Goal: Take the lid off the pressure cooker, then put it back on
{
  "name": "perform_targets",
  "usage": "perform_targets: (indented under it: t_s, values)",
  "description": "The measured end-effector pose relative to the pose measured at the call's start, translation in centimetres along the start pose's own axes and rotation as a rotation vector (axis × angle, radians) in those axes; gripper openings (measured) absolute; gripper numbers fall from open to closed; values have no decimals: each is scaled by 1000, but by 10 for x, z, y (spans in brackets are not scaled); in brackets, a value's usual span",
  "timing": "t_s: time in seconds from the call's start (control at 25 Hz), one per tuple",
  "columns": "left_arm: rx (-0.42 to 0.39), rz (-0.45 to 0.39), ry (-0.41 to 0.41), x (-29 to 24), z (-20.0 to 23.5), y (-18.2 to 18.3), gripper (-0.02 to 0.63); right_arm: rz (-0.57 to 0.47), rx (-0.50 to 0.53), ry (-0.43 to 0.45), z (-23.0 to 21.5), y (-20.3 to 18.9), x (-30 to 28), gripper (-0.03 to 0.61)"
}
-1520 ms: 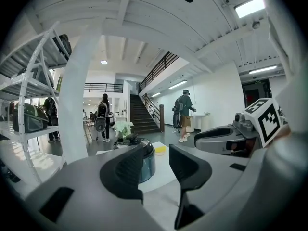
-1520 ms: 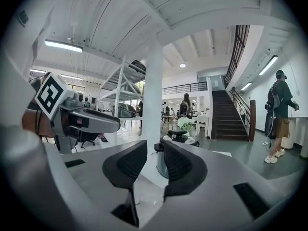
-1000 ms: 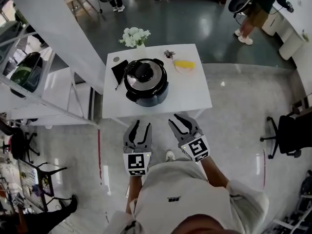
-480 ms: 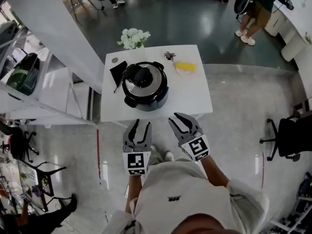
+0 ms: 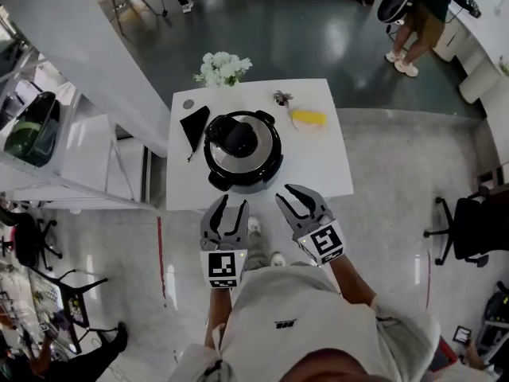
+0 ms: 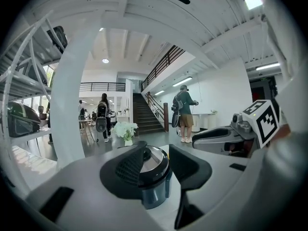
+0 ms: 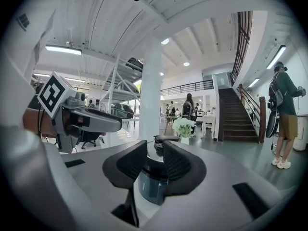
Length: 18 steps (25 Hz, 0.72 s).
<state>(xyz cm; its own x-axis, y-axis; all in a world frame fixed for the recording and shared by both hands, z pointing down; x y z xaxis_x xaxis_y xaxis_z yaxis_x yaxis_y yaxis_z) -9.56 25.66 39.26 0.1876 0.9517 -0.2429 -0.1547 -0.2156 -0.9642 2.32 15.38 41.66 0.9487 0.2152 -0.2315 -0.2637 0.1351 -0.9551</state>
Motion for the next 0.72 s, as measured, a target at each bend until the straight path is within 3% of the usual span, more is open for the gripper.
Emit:
perform_targets:
  t_s: [0.4, 0.72]
  values:
    - [9, 32, -59, -55, 54, 11, 187, 29, -3, -35, -26, 5, -68, 101]
    - [-2, 108, -135, -105, 81, 18, 213, 65, -16, -75, -46, 7, -107, 101]
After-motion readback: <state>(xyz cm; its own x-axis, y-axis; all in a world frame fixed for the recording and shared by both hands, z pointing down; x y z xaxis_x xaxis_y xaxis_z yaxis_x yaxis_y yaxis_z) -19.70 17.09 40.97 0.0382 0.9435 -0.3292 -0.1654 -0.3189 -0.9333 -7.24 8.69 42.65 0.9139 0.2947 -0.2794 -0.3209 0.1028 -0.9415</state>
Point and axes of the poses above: the fingertips, and each gripper's own axes: x backward along the fingers, z to its left, y out of its top, the point moved 5 cm from there along x, backward along the fingers, and after that the axes turned 10 degrees about x, right-handed, at the moved point
